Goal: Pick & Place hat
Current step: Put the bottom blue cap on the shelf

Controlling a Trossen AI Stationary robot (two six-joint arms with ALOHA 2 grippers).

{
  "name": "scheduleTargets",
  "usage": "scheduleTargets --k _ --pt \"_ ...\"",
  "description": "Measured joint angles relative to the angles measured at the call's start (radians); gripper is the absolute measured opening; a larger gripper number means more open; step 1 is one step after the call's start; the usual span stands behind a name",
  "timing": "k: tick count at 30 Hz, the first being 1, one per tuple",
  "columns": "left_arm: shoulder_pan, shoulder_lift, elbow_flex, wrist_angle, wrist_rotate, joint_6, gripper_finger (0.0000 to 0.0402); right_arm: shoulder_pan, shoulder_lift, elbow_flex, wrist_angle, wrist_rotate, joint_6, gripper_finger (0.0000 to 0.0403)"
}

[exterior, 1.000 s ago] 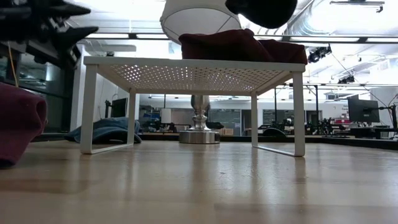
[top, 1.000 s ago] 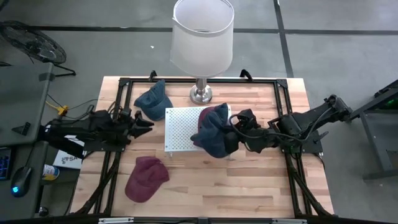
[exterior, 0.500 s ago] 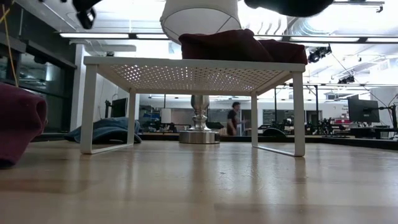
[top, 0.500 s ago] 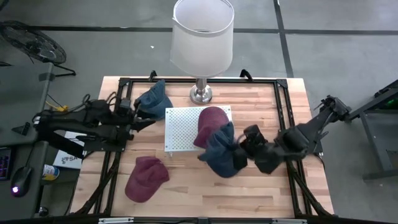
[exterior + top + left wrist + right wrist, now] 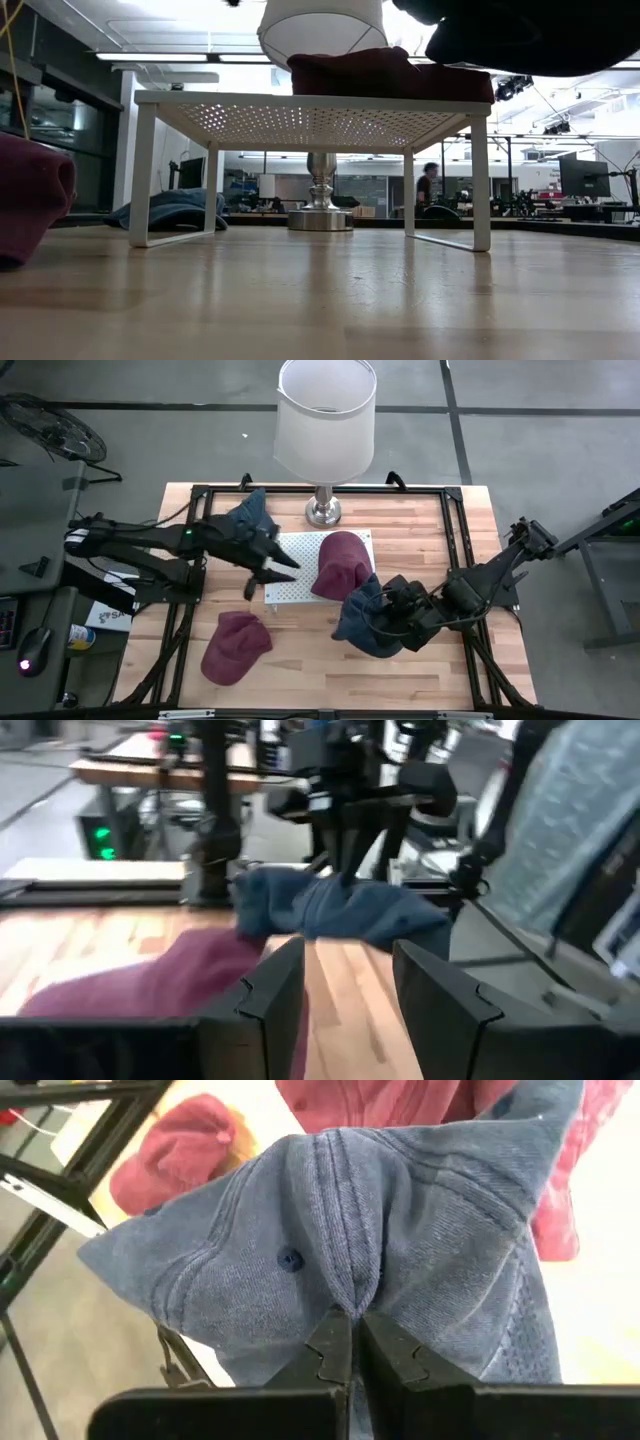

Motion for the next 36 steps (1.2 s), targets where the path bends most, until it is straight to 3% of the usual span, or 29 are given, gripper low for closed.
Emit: scheduleTargets --k 11,18,26,36 --pt "0.0 0.401 0.412 -0.173 0.16 0.186 0.0154 -0.002 0.0 0.0 -0.063 -0.042 -0.005 0.0" --pt "-0.023 0.574 0.614 -0.312 0.181 0.324 0.0174 -0.002 0.0 0.0 -0.068 -0.048 -0.005 0.0" --pt "-0.026 0.648 0.698 -0.307 0.099 0.346 0.0255 -0.003 0.0 0.0 -0.069 -0.048 -0.002 0.0" --pt "-0.028 0.687 0.699 -0.296 0.09 0.371 0.0261 -0.005 -0.001 0.0 -0.032 -0.049 -0.005 0.0"
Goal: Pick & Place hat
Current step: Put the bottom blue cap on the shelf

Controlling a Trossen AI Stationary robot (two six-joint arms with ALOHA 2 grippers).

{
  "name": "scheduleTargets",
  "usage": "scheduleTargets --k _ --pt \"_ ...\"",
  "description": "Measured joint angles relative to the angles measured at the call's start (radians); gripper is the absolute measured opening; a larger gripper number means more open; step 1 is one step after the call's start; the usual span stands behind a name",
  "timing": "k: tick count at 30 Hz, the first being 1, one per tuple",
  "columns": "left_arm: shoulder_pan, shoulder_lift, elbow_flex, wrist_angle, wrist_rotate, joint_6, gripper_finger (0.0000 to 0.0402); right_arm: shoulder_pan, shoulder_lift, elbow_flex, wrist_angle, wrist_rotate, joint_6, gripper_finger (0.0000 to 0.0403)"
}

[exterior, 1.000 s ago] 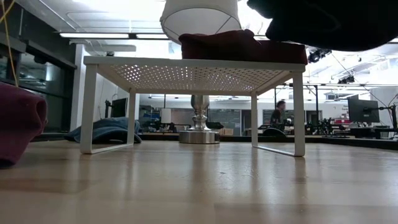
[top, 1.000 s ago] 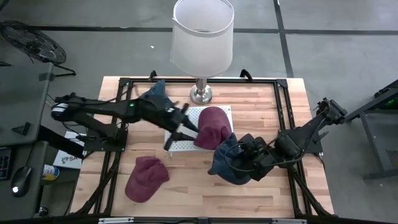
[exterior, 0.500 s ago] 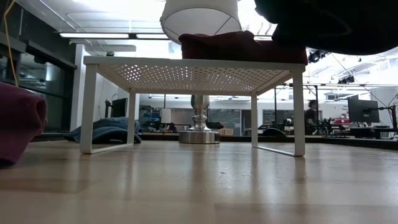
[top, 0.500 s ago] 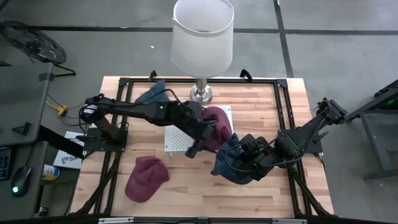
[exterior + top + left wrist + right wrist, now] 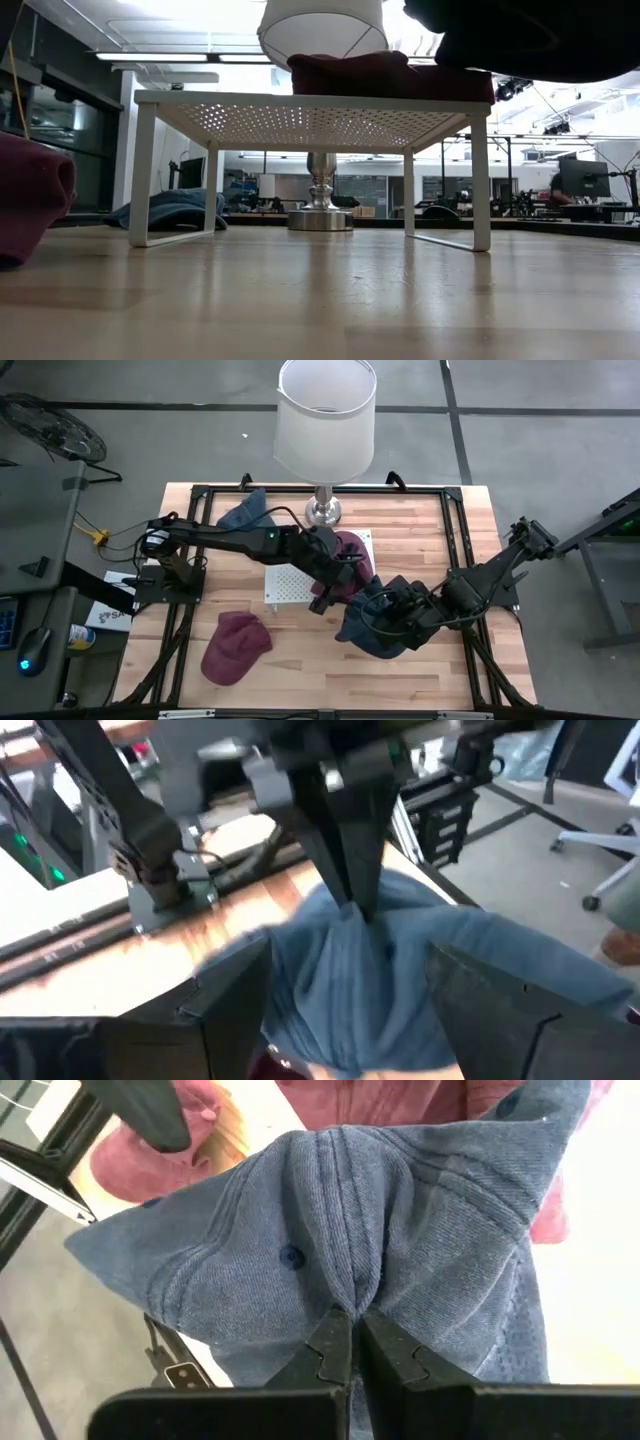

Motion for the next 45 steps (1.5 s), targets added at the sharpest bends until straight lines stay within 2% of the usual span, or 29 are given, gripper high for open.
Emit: scheduleTargets --k 10,16,27,31,45 --pt "-0.027 0.023 -0.001 0.003 0.028 0.0 0.0261 0.0 -0.03 0.0 0.056 0.054 -0.067 0.0" --pt "-0.025 0.02 0.0 0.016 -0.031 -0.004 0.0261 -0.005 -0.033 0.0 0.096 0.052 -0.146 0.0" --pt "-0.025 0.021 0.0 -0.028 -0.018 -0.038 0.0259 -0.012 -0.033 0.0 0.175 0.066 -0.268 0.0" --pt "-0.025 0.021 0.0 -0.033 0.007 -0.065 0.0238 -0.012 -0.033 0.0 0.176 0.067 -0.289 0.0" --pt "-0.025 0.021 0.0 -0.036 0.007 -0.143 0.012 -0.012 -0.033 0.0 0.191 0.067 -0.322 0.0"
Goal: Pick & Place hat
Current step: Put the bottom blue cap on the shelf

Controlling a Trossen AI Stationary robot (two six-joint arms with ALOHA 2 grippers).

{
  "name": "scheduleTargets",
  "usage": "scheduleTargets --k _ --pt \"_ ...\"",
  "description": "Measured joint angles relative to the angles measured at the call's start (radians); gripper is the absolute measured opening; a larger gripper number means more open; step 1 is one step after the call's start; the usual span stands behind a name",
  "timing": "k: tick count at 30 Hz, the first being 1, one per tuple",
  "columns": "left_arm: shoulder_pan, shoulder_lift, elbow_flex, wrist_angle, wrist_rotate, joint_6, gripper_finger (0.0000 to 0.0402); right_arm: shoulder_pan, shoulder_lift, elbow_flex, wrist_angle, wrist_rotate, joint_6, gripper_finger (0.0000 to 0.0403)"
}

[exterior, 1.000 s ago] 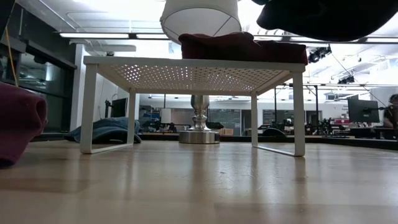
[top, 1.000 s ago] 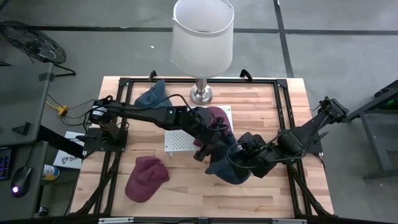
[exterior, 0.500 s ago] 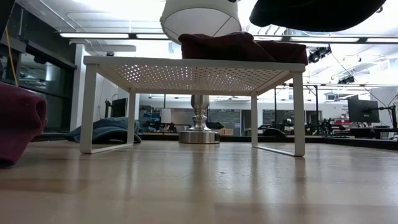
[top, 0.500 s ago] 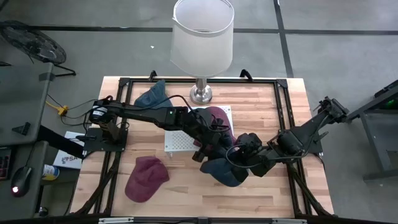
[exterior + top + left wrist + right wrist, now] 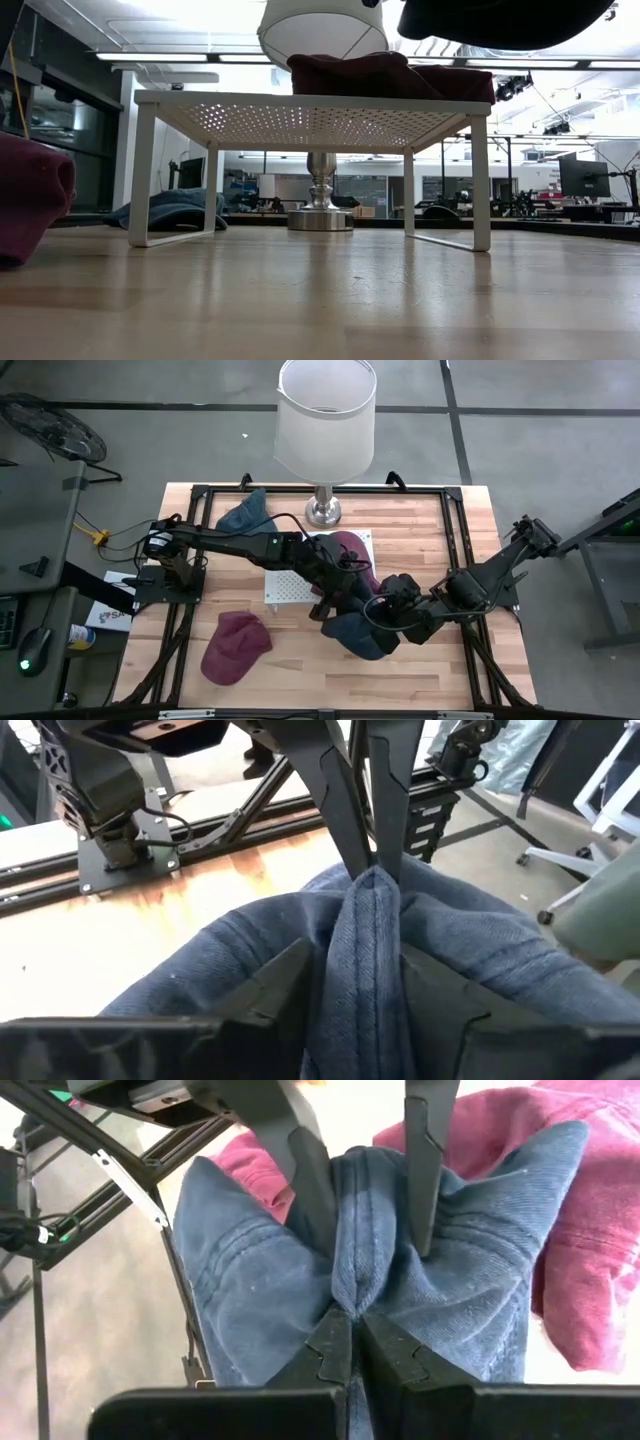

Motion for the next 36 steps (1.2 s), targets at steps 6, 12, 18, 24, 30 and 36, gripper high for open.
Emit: scheduleTargets --k 6,12,18,24,30,36 --pt "-0.002 0.0 0.0 0.001 0.0 -0.001 0.0044 0.0 0.0 0.0 0.01 -0.003 -0.021 0.0" --pt "-0.002 0.0 0.0 0.009 0.022 -0.003 0.0016 0.0 0.0 0.0 0.019 -0.005 -0.037 0.0002" --pt "0.0 0.0 -0.001 0.035 0.026 -0.007 0.001 0.001 -0.006 0.0 0.03 -0.017 -0.064 0.0051" --pt "0.001 -0.008 0.0 0.006 0.038 -0.011 0.001 0.001 -0.062 0.0 0.031 0.009 -0.056 0.0126" --pt "0.001 -0.03 0.168 -0.289 0.078 0.081 0.0009 0.001 -0.129 0.0 0.031 0.022 -0.097 0.0173" --pt "0.004 -0.032 0.388 -0.677 0.108 0.224 0.0009 0.001 -0.158 0.0 0.021 0.022 -0.144 0.0178"
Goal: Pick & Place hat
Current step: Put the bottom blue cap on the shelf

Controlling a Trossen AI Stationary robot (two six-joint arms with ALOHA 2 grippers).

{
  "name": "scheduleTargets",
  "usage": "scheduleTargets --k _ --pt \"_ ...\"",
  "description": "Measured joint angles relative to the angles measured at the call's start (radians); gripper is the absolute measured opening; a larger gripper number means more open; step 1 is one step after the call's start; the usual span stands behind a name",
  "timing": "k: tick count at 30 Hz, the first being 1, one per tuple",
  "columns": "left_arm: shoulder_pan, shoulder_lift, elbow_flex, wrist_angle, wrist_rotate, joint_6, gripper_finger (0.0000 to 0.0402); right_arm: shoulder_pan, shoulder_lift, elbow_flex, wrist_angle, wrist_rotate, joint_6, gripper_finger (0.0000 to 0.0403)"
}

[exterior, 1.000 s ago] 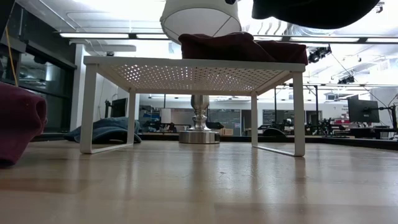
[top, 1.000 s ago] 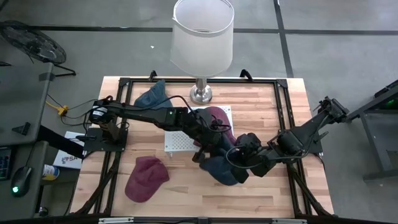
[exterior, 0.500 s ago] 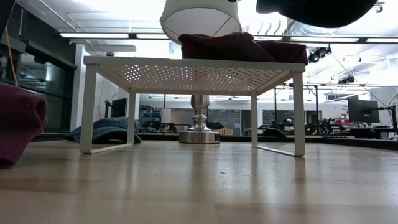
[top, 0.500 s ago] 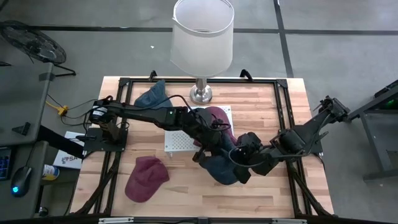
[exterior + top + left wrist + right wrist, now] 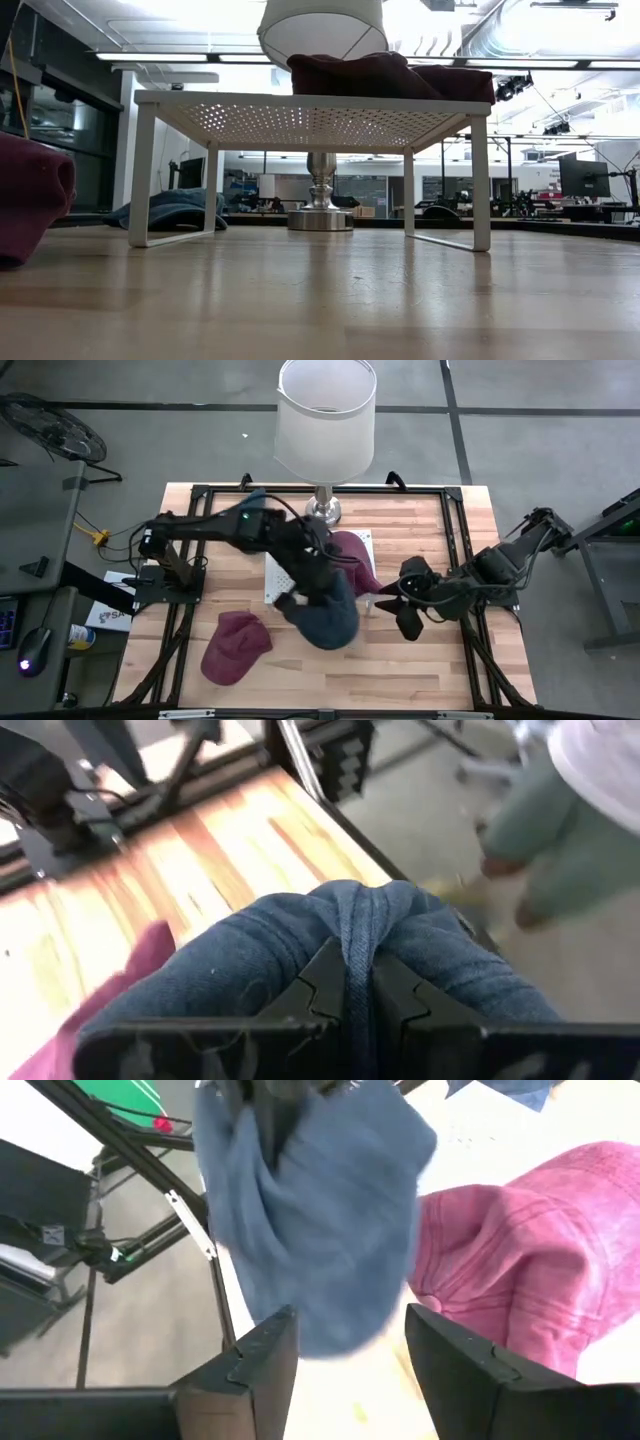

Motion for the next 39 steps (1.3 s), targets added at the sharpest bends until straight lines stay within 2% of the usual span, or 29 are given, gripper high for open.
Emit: scheduleTargets --k 6,16,31,39 --pt "0.042 0.001 0.112 -0.314 0.002 0.121 0.0009 0.0 0.001 0.0 -0.017 0.001 -0.006 0.0178" --pt "0.164 -0.008 0.127 -0.544 0.062 0.3 0.0009 0.0 0.003 0.0 -0.018 0.019 -0.003 0.0178" --pt "0.324 -0.025 0.127 -0.554 0.288 0.62 0.0009 0.0 0.003 0.0 -0.022 0.048 0.031 0.0178" --pt "0.423 -0.025 0.127 -0.554 0.483 0.739 0.0009 0.0 0.003 0.0 -0.029 0.077 0.055 0.0178"
